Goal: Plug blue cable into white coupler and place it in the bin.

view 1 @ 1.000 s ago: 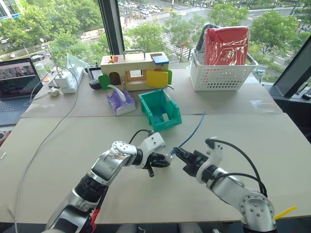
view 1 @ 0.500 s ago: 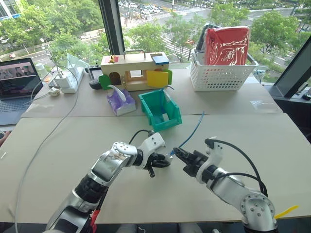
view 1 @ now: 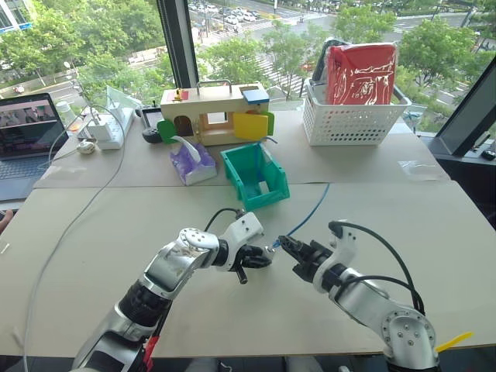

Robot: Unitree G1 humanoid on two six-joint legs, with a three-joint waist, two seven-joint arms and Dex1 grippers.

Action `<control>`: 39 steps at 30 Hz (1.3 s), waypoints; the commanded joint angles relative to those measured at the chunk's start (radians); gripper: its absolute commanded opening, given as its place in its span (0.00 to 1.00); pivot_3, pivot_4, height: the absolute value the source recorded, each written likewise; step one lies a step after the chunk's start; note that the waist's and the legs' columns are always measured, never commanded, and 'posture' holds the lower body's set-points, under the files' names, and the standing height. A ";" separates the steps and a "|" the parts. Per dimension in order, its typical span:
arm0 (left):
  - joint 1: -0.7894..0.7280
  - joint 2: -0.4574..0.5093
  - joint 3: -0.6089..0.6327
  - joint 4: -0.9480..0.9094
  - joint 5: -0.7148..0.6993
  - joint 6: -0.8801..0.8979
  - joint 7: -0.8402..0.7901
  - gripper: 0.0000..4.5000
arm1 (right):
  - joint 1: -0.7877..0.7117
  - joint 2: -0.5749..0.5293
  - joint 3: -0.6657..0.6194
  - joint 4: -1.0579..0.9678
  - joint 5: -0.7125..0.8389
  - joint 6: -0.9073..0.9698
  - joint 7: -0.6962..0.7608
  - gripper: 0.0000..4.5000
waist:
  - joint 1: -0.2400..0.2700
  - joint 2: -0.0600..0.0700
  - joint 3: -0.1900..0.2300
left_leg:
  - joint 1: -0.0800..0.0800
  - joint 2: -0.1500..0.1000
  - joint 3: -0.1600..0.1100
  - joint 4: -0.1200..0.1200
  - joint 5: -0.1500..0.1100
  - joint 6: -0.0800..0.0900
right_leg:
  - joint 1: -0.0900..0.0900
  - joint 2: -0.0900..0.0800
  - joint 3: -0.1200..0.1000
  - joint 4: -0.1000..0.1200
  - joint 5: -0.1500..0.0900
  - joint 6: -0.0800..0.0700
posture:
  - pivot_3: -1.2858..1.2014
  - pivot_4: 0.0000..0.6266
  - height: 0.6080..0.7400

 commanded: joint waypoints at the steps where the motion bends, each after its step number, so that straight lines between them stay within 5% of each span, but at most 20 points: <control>1: 0.015 0.005 -0.017 -0.021 -0.010 0.016 0.005 0.14 | 0.005 -0.005 -0.002 -0.002 -0.008 0.009 -0.005 0.00 | 0.000 0.000 0.000 | 0.000 0.000 0.000 0.000 0.000 0.000 | 0.000 0.000 0.000 0.000 0.000 0.000 | 0.52 0.24 1.00; 18: -0.086 0.019 -0.068 -0.003 -0.024 0.109 -0.019 0.14 | -0.031 -0.054 0.046 -0.033 -0.056 0.056 0.038 0.00 | -0.001 0.000 0.000 | 0.000 0.000 0.000 0.000 0.000 0.000 | 0.000 0.000 0.000 0.000 0.000 0.000 | 0.52 0.24 1.00; 39: -0.161 -0.115 0.002 0.051 -0.062 0.210 0.087 0.14 | -0.028 -0.043 0.057 -0.047 -0.111 0.086 0.045 0.00 | 0.007 -0.001 -0.001 | 0.000 0.000 0.000 0.000 0.000 0.000 | 0.001 0.000 0.000 -0.001 0.000 0.000 | 0.52 0.24 1.00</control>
